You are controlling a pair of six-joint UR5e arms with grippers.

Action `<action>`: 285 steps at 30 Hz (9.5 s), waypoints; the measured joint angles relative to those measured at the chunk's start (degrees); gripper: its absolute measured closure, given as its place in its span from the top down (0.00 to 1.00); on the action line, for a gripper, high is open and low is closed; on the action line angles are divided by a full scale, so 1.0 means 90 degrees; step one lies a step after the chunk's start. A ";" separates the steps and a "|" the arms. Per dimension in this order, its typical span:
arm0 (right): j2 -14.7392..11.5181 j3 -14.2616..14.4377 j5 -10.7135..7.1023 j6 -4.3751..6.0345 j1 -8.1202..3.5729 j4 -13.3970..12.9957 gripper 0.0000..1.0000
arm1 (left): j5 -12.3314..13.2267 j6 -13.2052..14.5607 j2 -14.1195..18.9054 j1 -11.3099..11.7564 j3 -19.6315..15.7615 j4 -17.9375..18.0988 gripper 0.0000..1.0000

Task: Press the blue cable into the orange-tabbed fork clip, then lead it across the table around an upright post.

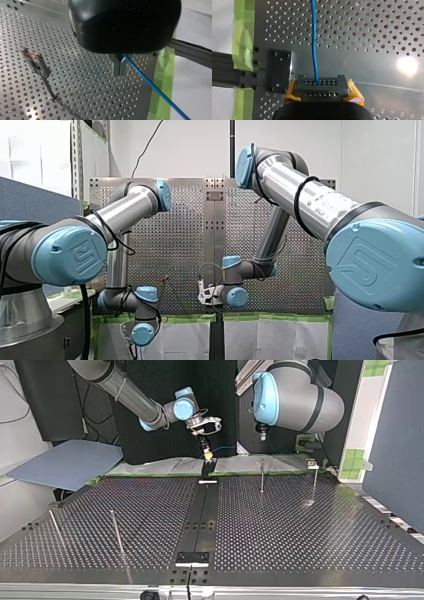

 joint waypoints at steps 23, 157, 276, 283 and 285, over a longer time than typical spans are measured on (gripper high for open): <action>0.0027 -0.0039 -0.0113 0.0042 -0.0113 -0.0029 0.00 | -0.0198 0.0020 0.1311 0.0079 -0.0129 -0.0925 0.00; 0.0508 -0.1721 0.0268 -0.0071 -0.0420 0.1139 0.00 | 0.1518 0.0500 0.1384 0.1530 0.1340 -0.2710 0.48; 0.0513 -0.1726 0.0258 -0.0033 -0.0438 0.1294 0.00 | 0.2670 0.1312 0.2461 0.1282 -0.0620 -0.2020 1.00; 0.0516 -0.1730 0.0258 -0.0033 -0.0437 0.1299 0.00 | 0.2676 0.1319 0.2459 0.1280 -0.0619 -0.2019 1.00; 0.0516 -0.1731 0.0259 -0.0033 -0.0438 0.1298 0.00 | 0.2678 0.1319 0.2460 0.1280 -0.0619 -0.2019 1.00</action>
